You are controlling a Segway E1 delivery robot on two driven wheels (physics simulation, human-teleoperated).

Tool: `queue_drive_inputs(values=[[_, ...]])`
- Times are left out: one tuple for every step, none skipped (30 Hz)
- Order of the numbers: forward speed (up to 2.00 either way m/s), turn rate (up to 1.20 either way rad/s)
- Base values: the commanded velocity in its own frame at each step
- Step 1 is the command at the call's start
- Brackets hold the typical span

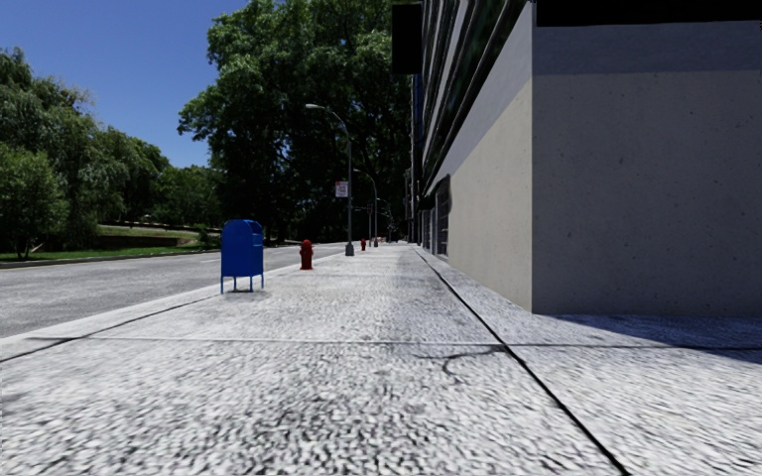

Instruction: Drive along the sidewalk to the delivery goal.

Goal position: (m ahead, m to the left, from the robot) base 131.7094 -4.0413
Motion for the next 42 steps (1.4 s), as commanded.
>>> queue_drive_inputs(values=[[2.00, -0.15], [2.00, -0.20], [2.00, -0.22], [2.00, -0.22], [2.00, -0.25], [2.00, -0.27], [2.00, -0.29], [2.00, -0.30], [2.00, -0.30], [2.00, -0.31], [2.00, -0.32], [2.00, -0.32], [2.00, -0.33], [2.00, -0.33], [2.00, -0.33], [2.00, -0.33], [2.00, -0.33], [2.00, -0.33], [2.00, 0.00], [2.00, 0.00], [2.00, 0.00], [2.00, 0.00], [2.00, 0.00], [2.00, 0.00], [2.00, 0.00], [2.00, 0.00], [2.00, 0.00], [2.00, 0.00], [2.00, 0.00], [2.00, 0.00], [2.00, 0.00], [2.00, 0.00], [2.00, 0.00], [2.00, 0.00], [2.00, 0.00], [2.00, 0.00], [2.00, 0.00], [2.00, 0.00], [2.00, 0.00], [2.00, 0.00], [2.00, 0.00], [2.00, 0.00]])
